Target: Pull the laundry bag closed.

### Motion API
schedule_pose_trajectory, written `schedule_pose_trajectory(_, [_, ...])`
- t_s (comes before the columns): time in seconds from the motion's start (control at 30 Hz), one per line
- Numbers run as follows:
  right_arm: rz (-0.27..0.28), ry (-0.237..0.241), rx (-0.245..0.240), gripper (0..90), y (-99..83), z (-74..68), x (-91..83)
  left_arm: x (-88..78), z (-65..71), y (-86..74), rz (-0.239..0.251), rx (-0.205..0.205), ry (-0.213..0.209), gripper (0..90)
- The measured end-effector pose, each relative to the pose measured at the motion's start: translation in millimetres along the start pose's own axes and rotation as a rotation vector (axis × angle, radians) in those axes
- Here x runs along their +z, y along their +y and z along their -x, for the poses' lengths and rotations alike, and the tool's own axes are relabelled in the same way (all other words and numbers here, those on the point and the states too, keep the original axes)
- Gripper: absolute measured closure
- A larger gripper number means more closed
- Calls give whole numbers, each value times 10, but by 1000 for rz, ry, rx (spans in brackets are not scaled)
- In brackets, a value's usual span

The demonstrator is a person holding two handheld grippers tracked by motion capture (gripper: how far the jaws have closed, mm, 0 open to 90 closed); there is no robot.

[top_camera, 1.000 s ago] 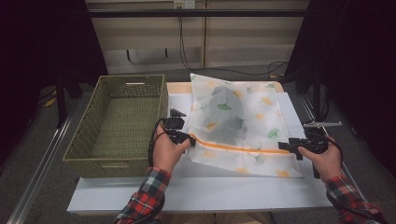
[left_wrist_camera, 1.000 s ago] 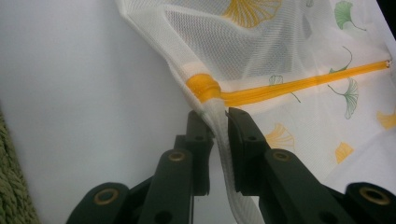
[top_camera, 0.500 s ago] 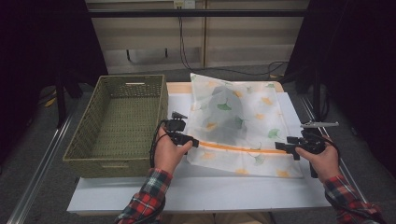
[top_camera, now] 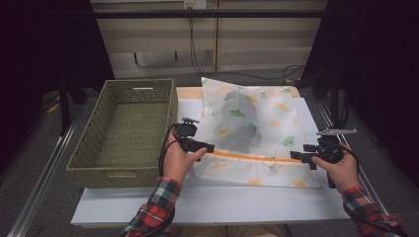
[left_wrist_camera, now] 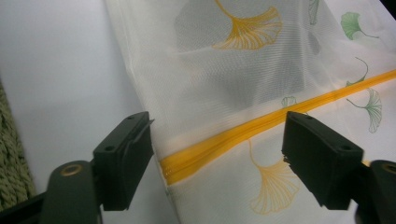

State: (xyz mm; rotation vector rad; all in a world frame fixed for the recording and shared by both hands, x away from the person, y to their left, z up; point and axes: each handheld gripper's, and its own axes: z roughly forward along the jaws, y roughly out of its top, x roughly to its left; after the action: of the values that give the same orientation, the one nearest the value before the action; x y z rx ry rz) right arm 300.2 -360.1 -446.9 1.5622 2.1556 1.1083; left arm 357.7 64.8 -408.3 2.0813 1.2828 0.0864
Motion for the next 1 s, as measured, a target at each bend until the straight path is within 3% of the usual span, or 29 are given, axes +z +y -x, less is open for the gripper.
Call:
schedule_pose_trajectory(0.13, [7,2,1,228,4,-8,-6,-5,0,13,20,24,1,139])
schedule_pose_trajectory(0.4, [16,11,4,207,13,-10,-1,-45,-1,44,47,54,-30,83])
schedule_pose_trajectory(1.0, [9,30,-5,187,33,-37,20,-20,60,48,48,89,-77,61])
